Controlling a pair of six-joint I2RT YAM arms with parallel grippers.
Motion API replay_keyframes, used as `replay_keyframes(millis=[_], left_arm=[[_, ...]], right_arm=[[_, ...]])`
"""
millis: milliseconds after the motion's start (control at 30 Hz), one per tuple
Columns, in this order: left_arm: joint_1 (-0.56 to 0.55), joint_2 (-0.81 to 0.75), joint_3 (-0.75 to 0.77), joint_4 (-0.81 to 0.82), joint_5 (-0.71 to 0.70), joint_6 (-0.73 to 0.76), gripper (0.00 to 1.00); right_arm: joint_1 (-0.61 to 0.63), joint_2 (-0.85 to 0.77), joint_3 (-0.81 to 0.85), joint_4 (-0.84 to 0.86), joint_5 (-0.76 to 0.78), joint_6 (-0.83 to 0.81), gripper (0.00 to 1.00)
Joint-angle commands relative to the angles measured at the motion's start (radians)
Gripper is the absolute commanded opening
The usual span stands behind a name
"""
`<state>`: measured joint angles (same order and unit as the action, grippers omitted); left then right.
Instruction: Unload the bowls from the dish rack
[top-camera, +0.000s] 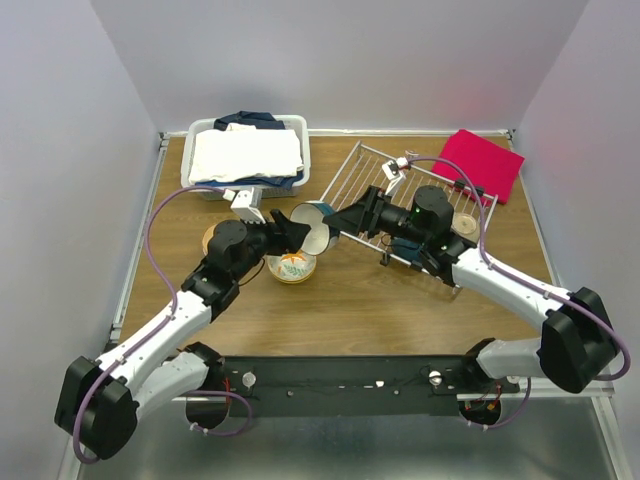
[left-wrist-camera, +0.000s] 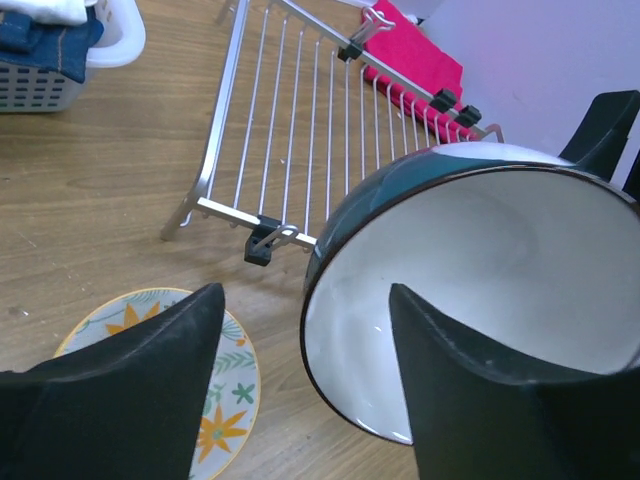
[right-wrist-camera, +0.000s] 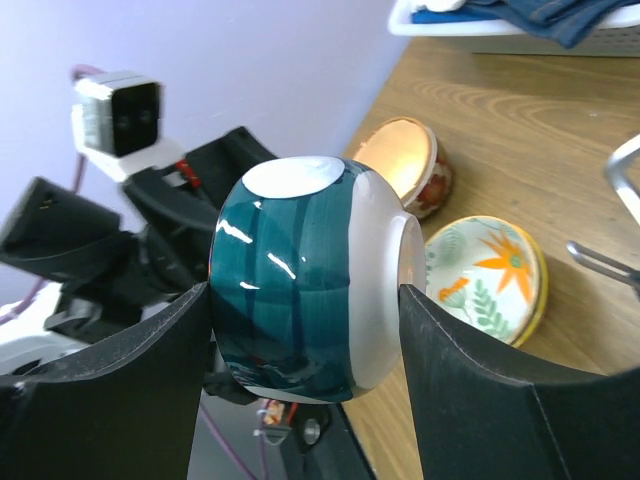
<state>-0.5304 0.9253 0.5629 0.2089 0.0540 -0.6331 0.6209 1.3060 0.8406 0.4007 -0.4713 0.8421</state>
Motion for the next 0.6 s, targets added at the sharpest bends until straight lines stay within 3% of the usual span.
replay_keyframes(millis=[0, 67, 200, 300, 400, 433, 567], left_arm=[[0.003, 0.033, 0.026, 0.06, 0.041, -0.037, 0.66], [0.003, 0.037, 0.026, 0.064, 0.049, -0.046, 0.56], [0.003, 0.023, 0.009, 0.063, 0.046, -0.053, 0.23], [0.003, -0.006, -0.003, 0.043, 0.032, -0.051, 0.04], [0.003, -0.038, -0.009, 0.006, 0.015, -0.039, 0.0], [0.003, -0.048, -0.009, -0.006, 0.014, -0.033, 0.0], [0.003, -0.085, -0.006, -0.075, -0.005, -0.004, 0.0]], right_arm=[[0.0, -0.011, -0.023, 0.2, -0.069, 0.101, 0.53], [0.0, -0.007, -0.026, 0.216, -0.078, 0.121, 0.54], [0.002, -0.005, -0.046, 0.225, -0.079, 0.134, 0.56], [0.0, -0.014, -0.057, 0.202, -0.067, 0.123, 0.62], [0.0, -0.031, -0.063, 0.155, -0.055, 0.089, 0.71], [0.0, -0.036, -0.061, 0.138, -0.052, 0.065, 0.8], [0.0, -0.066, -0.043, 0.011, -0.007, -0.017, 0.99]])
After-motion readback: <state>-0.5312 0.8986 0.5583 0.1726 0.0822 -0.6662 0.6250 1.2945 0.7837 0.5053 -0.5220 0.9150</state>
